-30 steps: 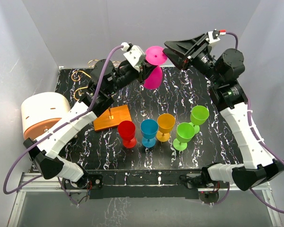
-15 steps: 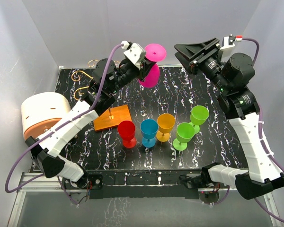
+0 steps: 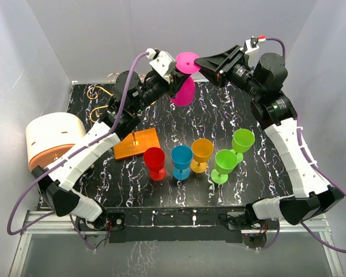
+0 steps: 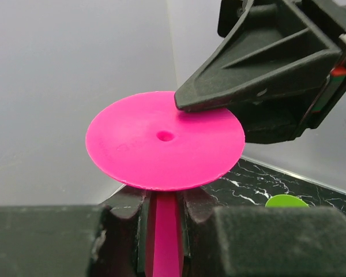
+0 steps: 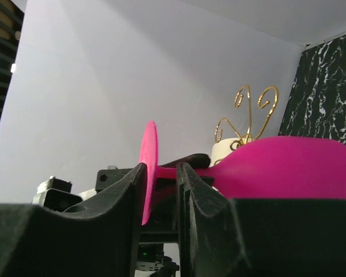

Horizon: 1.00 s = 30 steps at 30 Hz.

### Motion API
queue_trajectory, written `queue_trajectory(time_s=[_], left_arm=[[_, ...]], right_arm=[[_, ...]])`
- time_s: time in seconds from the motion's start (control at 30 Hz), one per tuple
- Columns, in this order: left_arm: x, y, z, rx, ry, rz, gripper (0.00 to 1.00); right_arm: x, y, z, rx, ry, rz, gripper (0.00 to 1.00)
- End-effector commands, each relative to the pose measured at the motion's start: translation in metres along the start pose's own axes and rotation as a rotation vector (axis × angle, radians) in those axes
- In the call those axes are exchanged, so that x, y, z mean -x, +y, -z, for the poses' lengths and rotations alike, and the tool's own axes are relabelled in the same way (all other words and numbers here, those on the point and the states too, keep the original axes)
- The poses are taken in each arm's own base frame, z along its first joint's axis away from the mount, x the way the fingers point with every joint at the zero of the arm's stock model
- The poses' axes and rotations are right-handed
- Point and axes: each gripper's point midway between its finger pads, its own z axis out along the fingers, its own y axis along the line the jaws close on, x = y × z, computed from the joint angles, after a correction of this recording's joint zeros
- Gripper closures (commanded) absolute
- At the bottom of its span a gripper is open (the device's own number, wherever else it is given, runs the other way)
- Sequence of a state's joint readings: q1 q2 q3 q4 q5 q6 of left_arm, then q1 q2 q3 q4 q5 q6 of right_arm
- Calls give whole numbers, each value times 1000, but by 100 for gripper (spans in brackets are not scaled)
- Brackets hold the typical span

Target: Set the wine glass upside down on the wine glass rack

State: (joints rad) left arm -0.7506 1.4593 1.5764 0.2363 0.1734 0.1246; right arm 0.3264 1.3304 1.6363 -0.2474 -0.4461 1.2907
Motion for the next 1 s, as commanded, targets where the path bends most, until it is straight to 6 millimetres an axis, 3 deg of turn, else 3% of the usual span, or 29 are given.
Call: queue_trajectory(time_s=[0.0,0.2,0.27,0.3,0.37,0.4,0.43,0.5,0.63,0.87,0.97], left_arm=[[21,2,-2,-7,-67,-5,100],[15,6,-5,13,-51,-2,100],[12,7,-5,21,-42,3,97],[12,8,-5,27,-39,9,86],[11,9,-3,38,-33,27,39],[11,9,-1,41,-36,38,23],[12,8,2,42,-38,53,15],[9,4,7,36,-29,92,7],[2,-6,21,28,18,243,4],[7,-10,53,195,101,795,8],[5,-20,58,188,140,940,9]], right_arm=[[-3,41,13,135,7,35,79],[-5,40,12,156,20,-10,100],[-4,39,13,156,8,-42,100],[-3,40,13,164,-2,-54,100],[2,41,13,173,-29,-70,100],[4,42,13,172,-41,-71,100],[7,42,13,171,-58,-71,100],[12,43,14,177,-93,-67,100],[24,37,12,155,-164,-36,100],[26,16,16,109,-212,32,100],[23,10,22,100,-218,49,100]])
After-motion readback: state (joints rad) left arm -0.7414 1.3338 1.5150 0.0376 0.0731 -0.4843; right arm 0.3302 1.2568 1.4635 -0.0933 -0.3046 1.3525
